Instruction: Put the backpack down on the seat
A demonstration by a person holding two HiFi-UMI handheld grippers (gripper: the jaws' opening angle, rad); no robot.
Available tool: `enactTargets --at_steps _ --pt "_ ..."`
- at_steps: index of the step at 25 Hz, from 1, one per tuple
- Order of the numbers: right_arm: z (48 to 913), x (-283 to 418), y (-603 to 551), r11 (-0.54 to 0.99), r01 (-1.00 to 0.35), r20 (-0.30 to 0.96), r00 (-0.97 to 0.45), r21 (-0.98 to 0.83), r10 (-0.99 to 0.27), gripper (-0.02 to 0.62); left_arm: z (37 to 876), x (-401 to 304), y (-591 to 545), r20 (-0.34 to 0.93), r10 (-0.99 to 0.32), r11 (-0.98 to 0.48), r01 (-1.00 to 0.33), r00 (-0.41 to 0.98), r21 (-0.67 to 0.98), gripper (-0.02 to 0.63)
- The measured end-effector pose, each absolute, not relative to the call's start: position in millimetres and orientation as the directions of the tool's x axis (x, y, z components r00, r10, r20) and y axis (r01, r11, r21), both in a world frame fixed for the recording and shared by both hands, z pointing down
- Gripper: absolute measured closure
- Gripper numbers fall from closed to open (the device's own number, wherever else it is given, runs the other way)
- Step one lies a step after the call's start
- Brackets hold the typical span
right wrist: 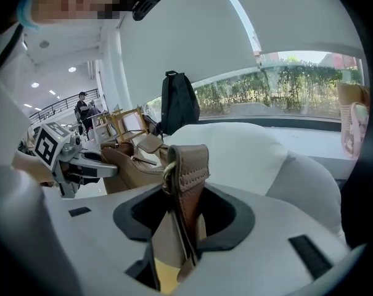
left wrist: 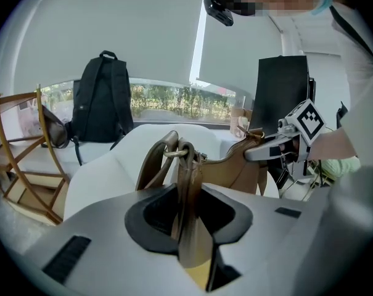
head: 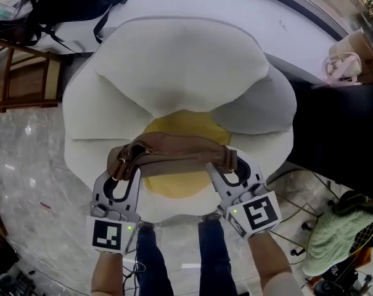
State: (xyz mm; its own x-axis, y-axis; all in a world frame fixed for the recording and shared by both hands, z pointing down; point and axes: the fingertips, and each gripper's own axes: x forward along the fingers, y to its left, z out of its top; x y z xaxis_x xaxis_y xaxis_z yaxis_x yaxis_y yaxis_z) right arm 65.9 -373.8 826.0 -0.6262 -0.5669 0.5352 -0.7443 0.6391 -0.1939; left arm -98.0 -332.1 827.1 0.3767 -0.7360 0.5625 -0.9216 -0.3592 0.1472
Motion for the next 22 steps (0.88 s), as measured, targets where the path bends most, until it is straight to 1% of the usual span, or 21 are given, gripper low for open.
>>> enactTargets --at_steps 8,16,20,22 --pt "857.6 57.2 -386.1 0.671 -0.719 0.545 -0.642 -0.183 -0.539 0.419 859.2 -104.0 -335.6 0.582 -0.731 -0.330 -0.931 0.356 0.155 0.503" --pt "886.8 58.3 -399.9 0.659 -0.730 0.565 -0.627 -0.184 -0.537 0.419 885.7 -103.9 -348.3 0.593 -0.721 -0.331 -0.930 0.359 0.161 0.503" --pt "900.0 57.9 -406.7 0.665 -0.724 0.566 -0.631 -0.183 -0.531 0.420 905.9 -105.8 -345.3 0.638 -0.680 -0.339 -0.926 0.361 0.163 0.503" --pt "908.4 57.8 -410.4 0.663 -0.725 0.576 -0.627 -0.184 -0.525 0.420 912.5 -105.5 -348.4 0.636 -0.682 -0.339 -0.926 0.362 0.164 0.503"
